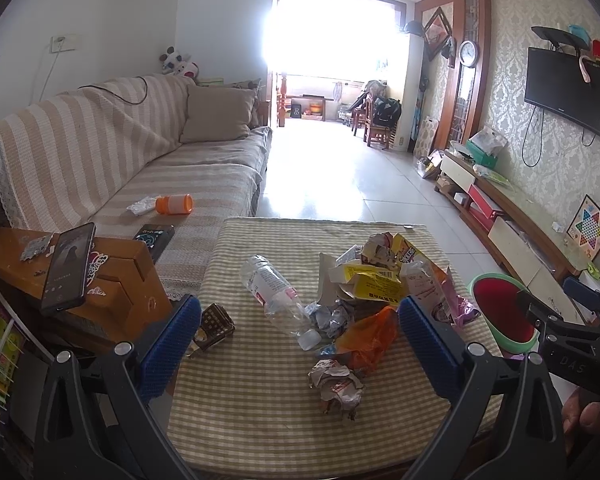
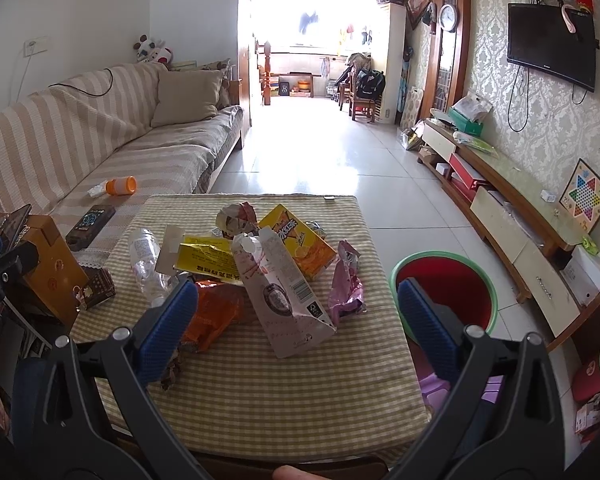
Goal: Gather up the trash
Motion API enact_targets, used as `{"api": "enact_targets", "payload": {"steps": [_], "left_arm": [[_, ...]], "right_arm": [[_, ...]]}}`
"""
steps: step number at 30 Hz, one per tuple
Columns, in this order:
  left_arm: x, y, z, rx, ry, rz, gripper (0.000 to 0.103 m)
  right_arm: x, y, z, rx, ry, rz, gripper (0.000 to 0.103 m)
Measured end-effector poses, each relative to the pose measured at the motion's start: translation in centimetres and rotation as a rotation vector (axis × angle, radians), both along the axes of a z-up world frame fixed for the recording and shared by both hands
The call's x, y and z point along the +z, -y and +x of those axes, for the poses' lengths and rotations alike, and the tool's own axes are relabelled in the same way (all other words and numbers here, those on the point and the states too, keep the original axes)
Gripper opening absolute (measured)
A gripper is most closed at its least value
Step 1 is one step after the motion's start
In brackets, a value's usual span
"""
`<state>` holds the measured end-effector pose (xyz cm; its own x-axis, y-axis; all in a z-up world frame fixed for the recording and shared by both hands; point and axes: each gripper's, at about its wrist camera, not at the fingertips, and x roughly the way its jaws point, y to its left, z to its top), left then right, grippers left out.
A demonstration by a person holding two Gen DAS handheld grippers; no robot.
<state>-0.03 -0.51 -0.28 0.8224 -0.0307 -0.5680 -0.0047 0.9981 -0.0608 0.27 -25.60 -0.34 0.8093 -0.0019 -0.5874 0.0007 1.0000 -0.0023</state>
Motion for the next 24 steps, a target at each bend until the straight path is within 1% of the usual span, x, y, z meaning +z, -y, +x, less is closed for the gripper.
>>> {"api": "enact_targets", "payload": {"steps": [24], "left_arm": [[0.03, 0.17, 0.14, -0.005, -0.008, -0.010, 0.095]], "right_arm": [[0.02, -0.03, 0.15, 0.003, -0.010, -0.005, 0.099]]}}
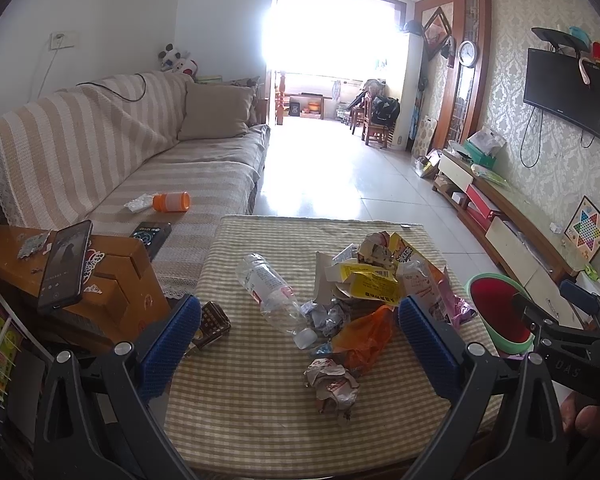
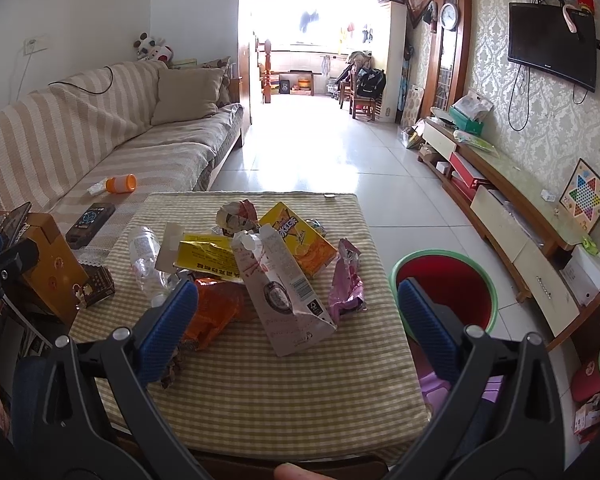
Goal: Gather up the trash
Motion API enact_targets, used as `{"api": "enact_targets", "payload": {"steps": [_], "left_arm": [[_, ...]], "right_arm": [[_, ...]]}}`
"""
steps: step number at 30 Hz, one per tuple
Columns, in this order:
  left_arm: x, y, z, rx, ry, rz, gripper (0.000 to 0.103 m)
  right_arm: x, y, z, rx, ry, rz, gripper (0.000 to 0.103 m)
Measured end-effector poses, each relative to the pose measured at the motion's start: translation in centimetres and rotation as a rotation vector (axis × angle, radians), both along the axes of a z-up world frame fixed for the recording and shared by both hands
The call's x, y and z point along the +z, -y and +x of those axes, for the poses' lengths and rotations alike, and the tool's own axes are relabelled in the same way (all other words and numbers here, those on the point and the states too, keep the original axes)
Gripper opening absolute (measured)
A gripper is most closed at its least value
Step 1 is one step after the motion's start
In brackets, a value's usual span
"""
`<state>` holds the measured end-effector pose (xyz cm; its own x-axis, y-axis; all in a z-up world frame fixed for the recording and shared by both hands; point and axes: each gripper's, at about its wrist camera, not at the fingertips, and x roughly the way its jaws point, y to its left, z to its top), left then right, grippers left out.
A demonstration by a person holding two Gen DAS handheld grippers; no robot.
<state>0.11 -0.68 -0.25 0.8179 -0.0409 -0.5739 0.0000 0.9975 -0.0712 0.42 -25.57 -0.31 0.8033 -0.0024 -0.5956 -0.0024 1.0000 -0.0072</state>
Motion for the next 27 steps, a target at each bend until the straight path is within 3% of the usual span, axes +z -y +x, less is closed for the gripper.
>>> {"api": "enact_targets", "payload": {"steps": [27], "left_arm": [[-0.07, 0.18, -0.09, -0.004, -0.002, -0.002, 0.095]], "right_arm": [[0.01, -0.07, -0.10, 0.008, 0.002, 0.013, 0.099]]}}
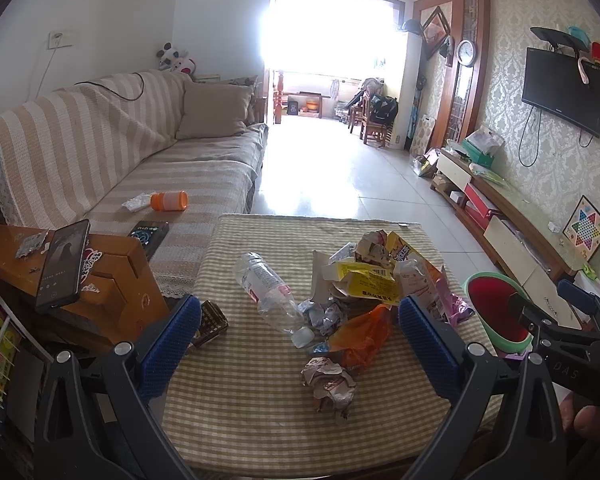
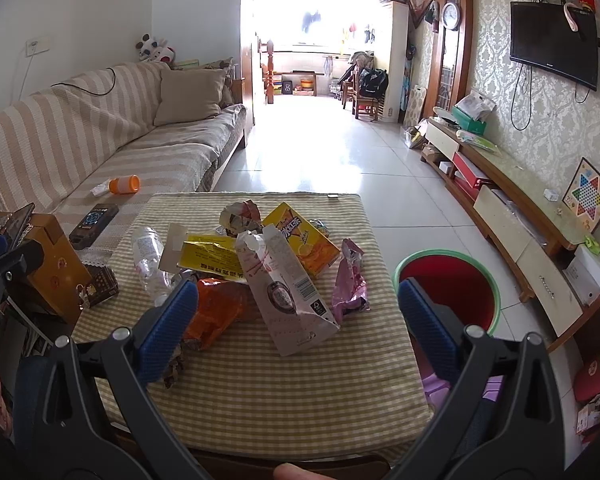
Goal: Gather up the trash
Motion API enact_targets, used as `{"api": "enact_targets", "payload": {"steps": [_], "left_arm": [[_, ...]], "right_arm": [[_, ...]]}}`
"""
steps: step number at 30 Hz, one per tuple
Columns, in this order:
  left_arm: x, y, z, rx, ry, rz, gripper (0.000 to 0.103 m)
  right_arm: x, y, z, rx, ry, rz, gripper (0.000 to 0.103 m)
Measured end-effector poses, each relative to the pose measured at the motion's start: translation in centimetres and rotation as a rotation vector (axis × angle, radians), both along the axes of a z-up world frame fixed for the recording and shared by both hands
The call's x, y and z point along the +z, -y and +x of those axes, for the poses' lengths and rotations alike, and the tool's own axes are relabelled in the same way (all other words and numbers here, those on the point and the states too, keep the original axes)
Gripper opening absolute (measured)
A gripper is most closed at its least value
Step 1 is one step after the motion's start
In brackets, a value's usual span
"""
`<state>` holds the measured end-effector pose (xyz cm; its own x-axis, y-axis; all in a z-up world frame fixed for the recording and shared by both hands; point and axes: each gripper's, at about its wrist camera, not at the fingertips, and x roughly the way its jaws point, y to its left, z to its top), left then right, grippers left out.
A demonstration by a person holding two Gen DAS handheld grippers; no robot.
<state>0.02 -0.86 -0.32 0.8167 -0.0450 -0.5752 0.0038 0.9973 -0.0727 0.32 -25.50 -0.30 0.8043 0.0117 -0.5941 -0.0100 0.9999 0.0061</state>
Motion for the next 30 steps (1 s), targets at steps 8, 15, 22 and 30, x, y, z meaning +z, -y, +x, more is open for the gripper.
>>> {"api": "enact_targets", "payload": {"steps": [8, 15, 22, 30], "left_arm": [[-1.8, -0.5, 0.0, 0.015, -0.040, -0.019, 0.095], [-5.5, -1.8, 1.3, -0.008, -0.158, -0.085, 0.095], [-10.2, -0.1, 3.7, -0.137, -0.318, -0.100, 0.095], [-14.7, 2.8, 6.6, -0.201, -0.478, -0.065, 0.095]], "right_arm": [[-1.8, 0.9, 0.5, -0.011, -0.050, -0.002, 0.099], [-5.2, 2.5, 2.2, -0.010, -0.130, 0.029, 0.099], [-7.6, 1.9, 5.4, 0.072, -0.184, 0.005, 0.099], [-10.1, -0.9, 9.1, 0.166, -0.232, -0.085, 0.099]]}}
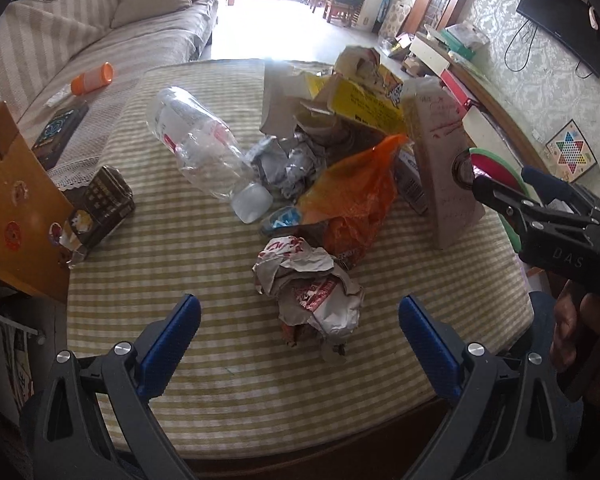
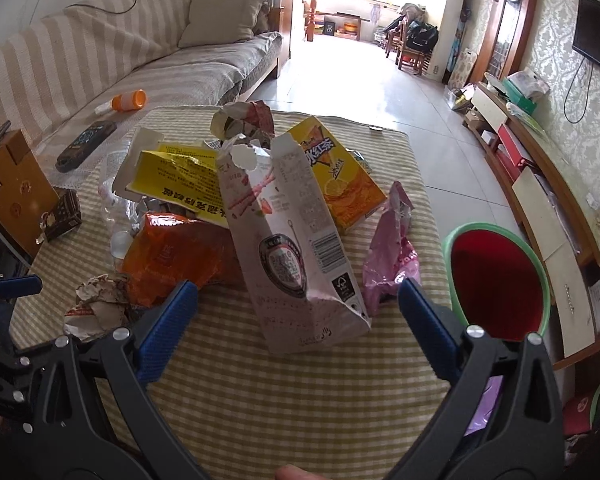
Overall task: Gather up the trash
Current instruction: 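Grasp the crumpled paper wad with the left tool while the right tool grasps the white milk carton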
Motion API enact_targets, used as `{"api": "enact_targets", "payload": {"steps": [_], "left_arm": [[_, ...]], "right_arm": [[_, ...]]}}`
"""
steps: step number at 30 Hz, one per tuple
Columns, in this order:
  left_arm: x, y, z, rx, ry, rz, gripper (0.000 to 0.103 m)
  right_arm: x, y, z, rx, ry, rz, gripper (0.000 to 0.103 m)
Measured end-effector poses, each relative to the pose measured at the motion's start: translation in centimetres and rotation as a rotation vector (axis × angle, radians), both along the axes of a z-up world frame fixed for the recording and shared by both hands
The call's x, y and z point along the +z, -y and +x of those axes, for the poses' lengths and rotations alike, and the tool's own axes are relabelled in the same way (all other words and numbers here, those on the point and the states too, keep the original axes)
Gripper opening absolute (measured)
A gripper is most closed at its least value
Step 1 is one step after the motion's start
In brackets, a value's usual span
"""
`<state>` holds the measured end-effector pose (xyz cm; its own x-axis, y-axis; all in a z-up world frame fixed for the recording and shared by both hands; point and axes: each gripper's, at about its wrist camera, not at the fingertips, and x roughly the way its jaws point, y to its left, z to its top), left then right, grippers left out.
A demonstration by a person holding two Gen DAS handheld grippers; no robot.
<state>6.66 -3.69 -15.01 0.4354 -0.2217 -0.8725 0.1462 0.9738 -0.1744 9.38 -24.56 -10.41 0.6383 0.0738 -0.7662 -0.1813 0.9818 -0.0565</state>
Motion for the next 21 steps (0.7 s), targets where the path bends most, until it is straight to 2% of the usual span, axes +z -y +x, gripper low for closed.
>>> {"api": "enact_targets", "payload": {"steps": [6, 7, 9, 11, 14, 16, 19, 21], "left_arm": [[-2.6, 1.1, 1.4, -0.002, -0.055, 0.015, 0.092], [-2.8, 1.1, 1.5, 0.001, -0.059, 0.014, 0.088], [-3.3, 1.3, 1.7, 0.007, -0.063, 0.020, 0.088], [-3.8, 1.6, 1.9, 0.006, -0.070, 0.026, 0.086], [-4.3, 1.9, 2.3, 0.005, -0.085, 0.054, 0.071], [-4.5, 1.8, 2.6, 0.013, -0.098, 0.051, 0.056], [-4.1, 1.9, 2.4, 0.014, -0.087, 0.057, 0.038], [-3.6, 1.8, 2.3, 0.018, -0.078, 0.063, 0.034]], "right_arm": [[-2.1, -1.3, 2.6, 0.030, -0.023, -0.081, 0.098], [-2.4, -1.5, 2.8, 0.034, -0.027, -0.093, 0.097], [-3.1, -1.7, 3.2, 0.045, -0.034, -0.117, 0.093], [-3.6, -2.1, 3.4, 0.061, -0.031, -0.145, 0.083], [-4.3, -2.3, 3.7, 0.072, -0.040, -0.164, 0.067], [-4.6, -2.1, 3.8, 0.064, -0.044, -0.170, 0.055], [-4.2, -1.9, 3.4, 0.070, -0.033, -0.162, 0.050], [-3.8, -1.7, 3.1, 0.073, -0.028, -0.143, 0.048]]}}
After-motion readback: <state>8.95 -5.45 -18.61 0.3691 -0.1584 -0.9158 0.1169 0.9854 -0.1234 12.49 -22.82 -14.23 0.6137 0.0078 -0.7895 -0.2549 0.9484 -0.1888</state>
